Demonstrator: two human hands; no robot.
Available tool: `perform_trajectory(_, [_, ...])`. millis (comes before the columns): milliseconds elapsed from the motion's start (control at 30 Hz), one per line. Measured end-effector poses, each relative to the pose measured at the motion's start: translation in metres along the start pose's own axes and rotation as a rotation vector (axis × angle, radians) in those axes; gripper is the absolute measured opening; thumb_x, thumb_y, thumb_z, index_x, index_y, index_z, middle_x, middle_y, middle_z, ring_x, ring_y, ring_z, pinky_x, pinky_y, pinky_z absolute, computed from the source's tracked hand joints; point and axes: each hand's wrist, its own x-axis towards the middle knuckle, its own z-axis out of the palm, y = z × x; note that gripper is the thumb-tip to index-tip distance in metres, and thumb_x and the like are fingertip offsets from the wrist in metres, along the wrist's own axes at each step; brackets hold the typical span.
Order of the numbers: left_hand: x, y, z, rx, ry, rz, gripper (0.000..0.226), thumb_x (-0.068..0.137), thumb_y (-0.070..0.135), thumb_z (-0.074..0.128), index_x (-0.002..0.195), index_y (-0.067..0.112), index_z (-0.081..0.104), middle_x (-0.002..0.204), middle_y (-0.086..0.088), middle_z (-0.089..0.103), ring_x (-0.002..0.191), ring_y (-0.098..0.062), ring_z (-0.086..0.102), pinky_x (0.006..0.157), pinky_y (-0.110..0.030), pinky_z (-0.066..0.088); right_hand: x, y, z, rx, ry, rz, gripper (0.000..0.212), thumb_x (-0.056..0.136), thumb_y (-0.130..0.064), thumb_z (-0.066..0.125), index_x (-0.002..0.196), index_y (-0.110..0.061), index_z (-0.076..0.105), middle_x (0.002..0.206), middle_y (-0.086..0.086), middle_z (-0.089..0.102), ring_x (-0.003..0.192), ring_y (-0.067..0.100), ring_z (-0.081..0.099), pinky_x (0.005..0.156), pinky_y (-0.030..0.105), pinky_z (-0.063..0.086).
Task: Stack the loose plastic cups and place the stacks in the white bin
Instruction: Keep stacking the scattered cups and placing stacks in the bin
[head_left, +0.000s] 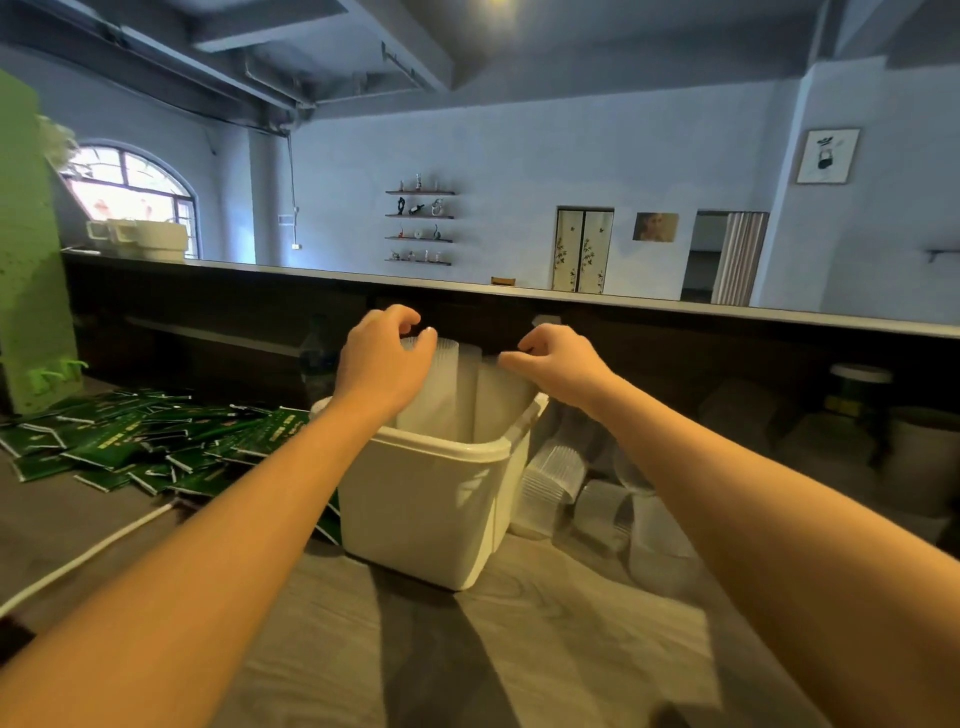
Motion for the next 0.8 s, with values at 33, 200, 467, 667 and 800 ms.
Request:
perform_trajectory(33, [-0.007, 0.009, -0.002, -0.008, 0.022, 0.039, 0.032, 0.099, 0.031, 0.054, 0.127, 0.014, 0.059, 0.126, -0.005, 0.059, 0.116, -0.020, 0.054, 0.087, -0.029, 0.043, -0.010, 0.003, -0.011, 0.009, 0.042, -0.009, 0.042, 0.092, -0.036, 0.064, 0.122, -0.007, 0.058, 0.108, 0.006, 0.064, 0.096, 0.017, 0.061, 0.078, 0.025, 0.052])
perform_trajectory(200, [-0.045, 0.057, 0.002, -0.063, 0.077, 0.256, 0.020, 0.096, 0.025, 0.055, 0.109, 0.016, 0.067, 0.109, -0.002, 0.065, 0.101, -0.020, 0.058, 0.085, -0.035, 0.049, -0.063, 0.029, -0.054, 0.010, 0.116, 0.029, 0.041, 0.093, -0.038, 0.062, 0.124, -0.011, 0.056, 0.109, 0.001, 0.061, 0.098, 0.012, 0.059, 0.080, 0.023, 0.049])
perform_trajectory(467, [-0.115, 0.086, 0.069, -0.165, -0.141, 0.292, 0.015, 0.092, 0.028, 0.059, 0.099, 0.020, 0.069, 0.093, 0.002, 0.066, 0.081, -0.014, 0.060, 0.077, -0.035, 0.053, -0.140, 0.107, -0.071, -0.309, 0.091, 0.249, 0.058, 0.083, -0.055, 0.065, 0.126, -0.018, 0.050, 0.116, 0.003, 0.059, 0.100, 0.019, 0.059, 0.084, 0.038, 0.053])
perform_trajectory(667, [-0.154, 0.070, 0.127, -0.143, -0.345, -0.013, 0.024, 0.090, 0.033, 0.061, 0.111, 0.021, 0.065, 0.090, 0.004, 0.066, 0.087, -0.019, 0.063, 0.080, -0.034, 0.052, -0.173, 0.138, -0.031, -0.383, 0.161, 0.487, 0.080, 0.073, -0.072, 0.063, 0.121, -0.011, 0.042, 0.125, 0.012, 0.053, 0.111, 0.032, 0.057, 0.084, 0.042, 0.050])
perform_trajectory(800, [-0.171, 0.061, 0.159, -0.113, -0.461, -0.079, 0.033, 0.090, 0.036, 0.063, 0.118, 0.020, 0.061, 0.086, 0.008, 0.063, 0.089, -0.015, 0.060, 0.080, -0.028, 0.047, -0.167, 0.147, -0.011, -0.470, 0.229, 0.495, 0.086, 0.072, -0.078, 0.058, 0.121, -0.010, 0.042, 0.123, 0.013, 0.058, 0.112, 0.033, 0.059, 0.083, 0.041, 0.049])
